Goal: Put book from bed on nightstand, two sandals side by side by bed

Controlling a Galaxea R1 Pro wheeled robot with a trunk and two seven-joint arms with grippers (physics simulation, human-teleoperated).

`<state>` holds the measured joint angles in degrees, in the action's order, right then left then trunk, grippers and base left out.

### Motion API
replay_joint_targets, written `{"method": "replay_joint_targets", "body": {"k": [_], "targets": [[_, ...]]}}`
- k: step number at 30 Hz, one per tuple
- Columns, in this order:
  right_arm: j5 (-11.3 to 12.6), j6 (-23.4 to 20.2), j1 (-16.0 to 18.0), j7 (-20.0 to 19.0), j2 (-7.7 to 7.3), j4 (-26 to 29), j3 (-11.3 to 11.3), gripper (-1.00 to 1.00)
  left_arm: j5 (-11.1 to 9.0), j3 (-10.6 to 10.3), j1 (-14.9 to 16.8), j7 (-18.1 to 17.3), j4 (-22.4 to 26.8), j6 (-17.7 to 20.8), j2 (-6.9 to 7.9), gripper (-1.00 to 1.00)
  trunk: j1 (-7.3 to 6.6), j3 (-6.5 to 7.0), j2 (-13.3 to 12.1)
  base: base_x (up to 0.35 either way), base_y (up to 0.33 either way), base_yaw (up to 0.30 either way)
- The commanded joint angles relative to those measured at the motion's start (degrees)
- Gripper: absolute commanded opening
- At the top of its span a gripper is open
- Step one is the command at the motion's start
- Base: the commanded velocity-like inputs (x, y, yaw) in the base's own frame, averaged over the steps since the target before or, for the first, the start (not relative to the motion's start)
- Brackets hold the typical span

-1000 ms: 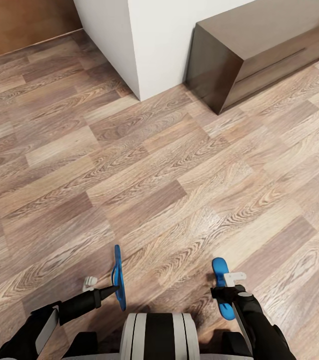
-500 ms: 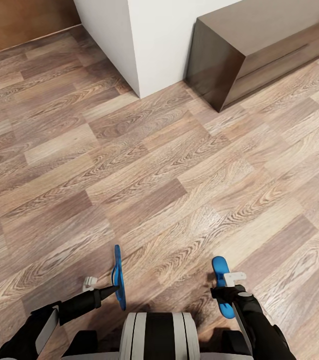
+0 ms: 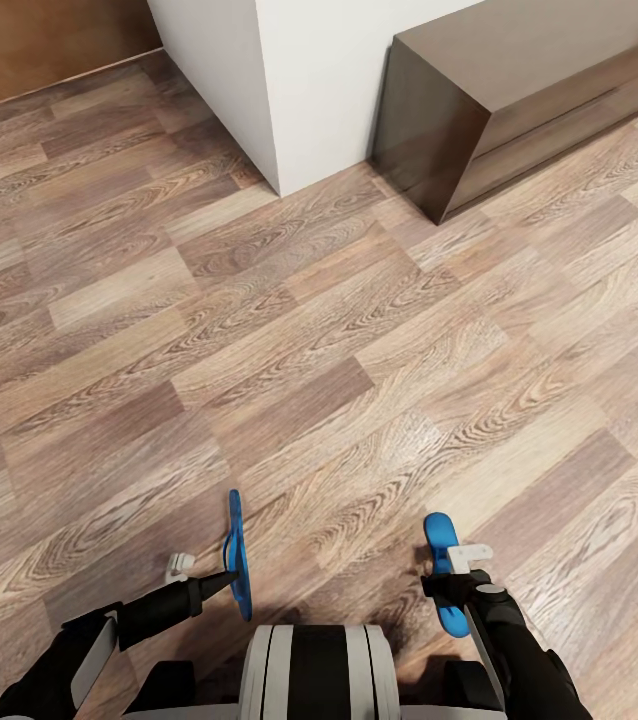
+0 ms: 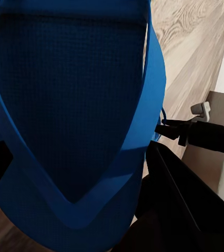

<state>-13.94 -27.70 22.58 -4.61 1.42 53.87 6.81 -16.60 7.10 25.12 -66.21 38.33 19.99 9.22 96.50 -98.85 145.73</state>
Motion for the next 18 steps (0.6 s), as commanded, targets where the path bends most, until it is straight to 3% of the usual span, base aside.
{"method": "replay_joint_targets", "body": {"k": [1, 3, 4, 18], "targets": [[-0.58, -0.25, 0.01, -0.48, 0.07, 0.10, 0.23, 1.00, -0.19, 0.02, 0.01, -0.24, -0.01, 0.49, 0.01, -1.00, -0.01, -0.03, 0.01, 0.000, 0.000, 0.000], [-0.57, -0.25, 0.01, -0.48, 0.07, 0.10, 0.25, 1.00, -0.19, 0.02, 0.01, -0.24, -0.01, 0.49, 0.01, -1.00, -0.01, -0.03, 0.01, 0.000, 0.000, 0.000], [-0.57, -0.25, 0.01, -0.48, 0.07, 0.10, 0.25, -1.00, -0.19, 0.02, 0.01, -0.24, -0.01, 0.49, 0.01, -1.00, -0.01, -0.03, 0.01, 0.000, 0.000, 0.000], [-0.56, -0.25, 0.01, -0.48, 0.07, 0.10, 0.28, -1.00, -0.19, 0.11, 0.01, -0.24, -0.01, 0.49, 0.01, -1.00, -0.01, -0.03, 0.01, 0.000, 0.000, 0.000]]}}
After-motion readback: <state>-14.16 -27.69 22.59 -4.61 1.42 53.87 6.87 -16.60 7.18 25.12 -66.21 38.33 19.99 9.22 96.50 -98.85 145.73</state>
